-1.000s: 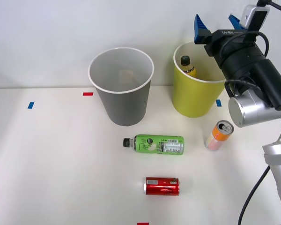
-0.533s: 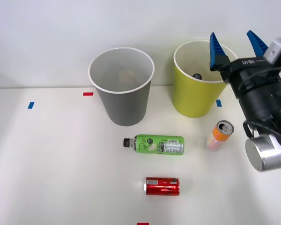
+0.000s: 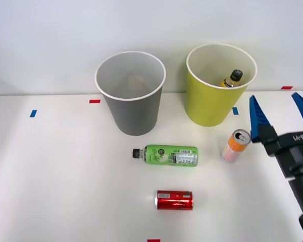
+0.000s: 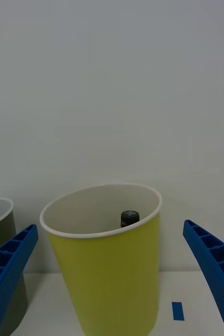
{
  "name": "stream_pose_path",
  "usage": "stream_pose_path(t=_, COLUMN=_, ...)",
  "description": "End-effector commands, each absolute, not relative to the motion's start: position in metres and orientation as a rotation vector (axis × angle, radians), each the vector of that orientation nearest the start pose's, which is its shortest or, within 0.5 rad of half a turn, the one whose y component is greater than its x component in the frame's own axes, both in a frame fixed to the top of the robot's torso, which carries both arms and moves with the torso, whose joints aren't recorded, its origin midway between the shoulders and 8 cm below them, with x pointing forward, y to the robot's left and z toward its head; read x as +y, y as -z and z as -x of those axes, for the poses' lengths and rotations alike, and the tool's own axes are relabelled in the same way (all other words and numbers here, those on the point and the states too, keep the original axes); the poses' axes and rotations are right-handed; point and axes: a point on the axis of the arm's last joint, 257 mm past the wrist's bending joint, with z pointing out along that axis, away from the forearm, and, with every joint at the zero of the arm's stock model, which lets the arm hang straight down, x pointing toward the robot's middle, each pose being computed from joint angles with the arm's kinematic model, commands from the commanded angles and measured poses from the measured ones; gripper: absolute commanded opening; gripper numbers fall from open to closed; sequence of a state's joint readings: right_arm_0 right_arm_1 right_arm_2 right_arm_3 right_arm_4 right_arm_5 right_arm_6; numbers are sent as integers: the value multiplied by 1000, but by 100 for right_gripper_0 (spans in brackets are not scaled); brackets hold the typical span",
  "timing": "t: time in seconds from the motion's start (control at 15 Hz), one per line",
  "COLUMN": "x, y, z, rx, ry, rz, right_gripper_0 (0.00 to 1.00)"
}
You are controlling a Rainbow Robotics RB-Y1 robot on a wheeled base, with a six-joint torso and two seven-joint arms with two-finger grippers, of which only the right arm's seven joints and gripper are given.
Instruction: Put cans in the gray bin, plastic bottles in the light green bin
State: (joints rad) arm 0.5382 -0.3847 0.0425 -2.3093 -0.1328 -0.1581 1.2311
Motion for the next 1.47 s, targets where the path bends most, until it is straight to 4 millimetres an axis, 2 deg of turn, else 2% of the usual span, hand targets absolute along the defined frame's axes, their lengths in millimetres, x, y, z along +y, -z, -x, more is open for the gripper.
stream_pose_path(t=0.07, x=-262, y=87, z=-348, rx=1287, ry=-248, rz=-10, right_gripper_0=95)
stream_pose_path(t=0.27, x=-273, y=111, z=-323, rx=1343, ry=-239, rz=-57, right_gripper_0=95)
stream_pose_path(t=0.8, x=-290, y=158, z=-286, rx=1462, ry=-185, rz=-201, right_gripper_0=100)
stream_pose_path(t=1.0, x=-299, y=192, z=-281, rx=1483, ry=-162, rz=-227, right_gripper_0=100)
stream_pose_path(t=1.13, x=-303, y=210, z=-287, rx=1482, ry=-149, rz=-241, right_gripper_0=100)
stream_pose_path(t=1.27, x=-300, y=219, z=-295, rx=1477, ry=-132, rz=-247, right_gripper_0=100)
stream_pose_path(t=1.47, x=-288, y=223, z=-293, rx=1447, ry=-60, rz=-177, right_gripper_0=100)
